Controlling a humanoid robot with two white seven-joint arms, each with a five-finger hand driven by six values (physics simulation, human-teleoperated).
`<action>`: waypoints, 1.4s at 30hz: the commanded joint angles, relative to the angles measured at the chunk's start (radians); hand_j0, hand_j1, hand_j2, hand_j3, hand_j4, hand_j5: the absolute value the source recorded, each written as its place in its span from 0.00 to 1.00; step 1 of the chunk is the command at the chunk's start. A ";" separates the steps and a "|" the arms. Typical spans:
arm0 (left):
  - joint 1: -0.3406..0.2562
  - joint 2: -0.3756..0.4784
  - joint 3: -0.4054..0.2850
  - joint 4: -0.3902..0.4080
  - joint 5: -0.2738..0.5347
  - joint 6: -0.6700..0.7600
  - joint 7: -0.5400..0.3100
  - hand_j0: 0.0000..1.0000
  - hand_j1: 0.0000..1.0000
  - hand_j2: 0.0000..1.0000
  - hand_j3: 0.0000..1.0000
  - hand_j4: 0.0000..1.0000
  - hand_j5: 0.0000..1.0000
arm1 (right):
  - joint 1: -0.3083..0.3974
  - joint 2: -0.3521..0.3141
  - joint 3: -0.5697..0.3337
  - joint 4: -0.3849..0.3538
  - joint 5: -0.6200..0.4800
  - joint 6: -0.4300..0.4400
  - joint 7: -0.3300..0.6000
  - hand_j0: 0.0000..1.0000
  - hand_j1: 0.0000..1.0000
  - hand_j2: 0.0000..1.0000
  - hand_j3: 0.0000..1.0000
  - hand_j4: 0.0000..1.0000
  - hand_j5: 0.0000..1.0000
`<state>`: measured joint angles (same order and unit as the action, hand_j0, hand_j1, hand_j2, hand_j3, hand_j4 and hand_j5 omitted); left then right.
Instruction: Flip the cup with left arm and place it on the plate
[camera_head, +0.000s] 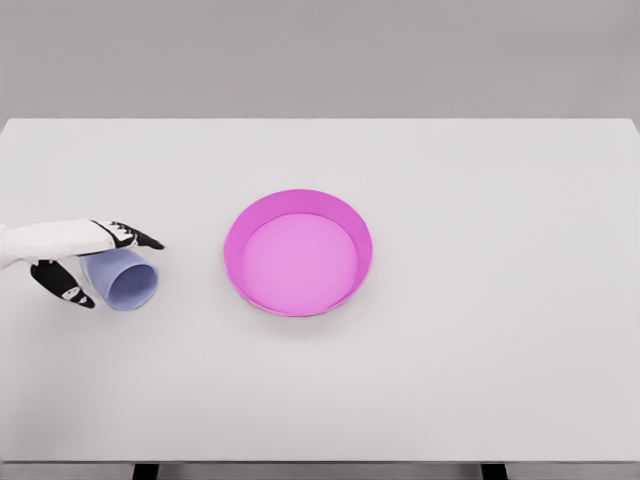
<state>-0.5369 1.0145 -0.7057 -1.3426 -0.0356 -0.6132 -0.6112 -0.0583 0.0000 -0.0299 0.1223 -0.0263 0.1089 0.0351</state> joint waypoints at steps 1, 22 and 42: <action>0.000 -0.004 0.000 0.011 -0.006 0.002 0.000 1.00 1.00 1.00 1.00 1.00 1.00 | 0.000 0.000 0.001 0.000 0.000 0.000 0.000 1.00 1.00 1.00 1.00 1.00 1.00; 0.009 0.010 -0.015 -0.161 0.307 0.002 0.000 0.48 0.48 0.48 0.48 0.48 0.48 | 0.000 0.000 -0.001 0.000 0.000 0.000 0.000 1.00 1.00 1.00 1.00 1.00 1.00; -0.040 -0.344 -0.034 -0.244 0.980 0.110 0.008 0.42 0.42 0.42 0.42 0.42 0.42 | 0.000 0.000 0.001 0.000 0.000 0.000 0.000 1.00 1.00 1.00 1.00 1.00 1.00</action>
<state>-0.5783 0.7197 -0.7287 -1.5933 0.8910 -0.5316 -0.6077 -0.0583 0.0000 -0.0301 0.1223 -0.0263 0.1089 0.0351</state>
